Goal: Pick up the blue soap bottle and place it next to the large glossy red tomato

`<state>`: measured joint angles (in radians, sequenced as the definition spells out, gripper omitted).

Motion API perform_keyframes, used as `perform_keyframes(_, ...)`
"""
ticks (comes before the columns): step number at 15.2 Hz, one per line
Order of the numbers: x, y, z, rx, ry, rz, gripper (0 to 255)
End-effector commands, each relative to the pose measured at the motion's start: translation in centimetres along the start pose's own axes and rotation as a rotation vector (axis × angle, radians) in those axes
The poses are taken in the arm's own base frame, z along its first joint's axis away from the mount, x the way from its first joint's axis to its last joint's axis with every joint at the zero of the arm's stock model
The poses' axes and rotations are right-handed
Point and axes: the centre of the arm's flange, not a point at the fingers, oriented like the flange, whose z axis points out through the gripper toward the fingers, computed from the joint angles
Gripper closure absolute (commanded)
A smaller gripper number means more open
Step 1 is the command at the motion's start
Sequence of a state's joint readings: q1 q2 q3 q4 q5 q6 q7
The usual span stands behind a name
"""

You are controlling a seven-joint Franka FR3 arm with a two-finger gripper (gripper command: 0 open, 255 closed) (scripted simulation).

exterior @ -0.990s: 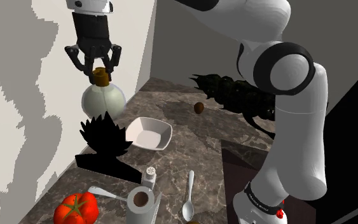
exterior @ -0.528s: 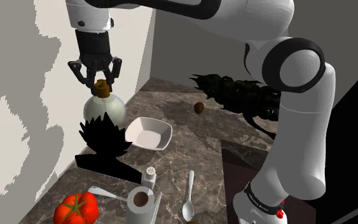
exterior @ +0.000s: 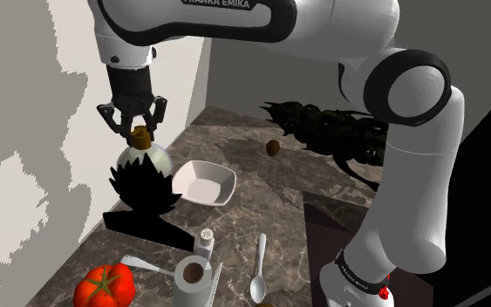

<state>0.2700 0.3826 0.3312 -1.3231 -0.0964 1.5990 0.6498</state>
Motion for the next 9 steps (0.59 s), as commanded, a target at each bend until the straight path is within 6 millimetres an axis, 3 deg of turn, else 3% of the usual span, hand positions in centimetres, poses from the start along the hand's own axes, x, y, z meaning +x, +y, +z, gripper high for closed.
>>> perform_keyframes(1,0.1,0.0,1.1,0.001,0.001,0.000,255)
perform_keyframes(9,0.4,-0.1,5.3,0.001,0.001,0.000,255)
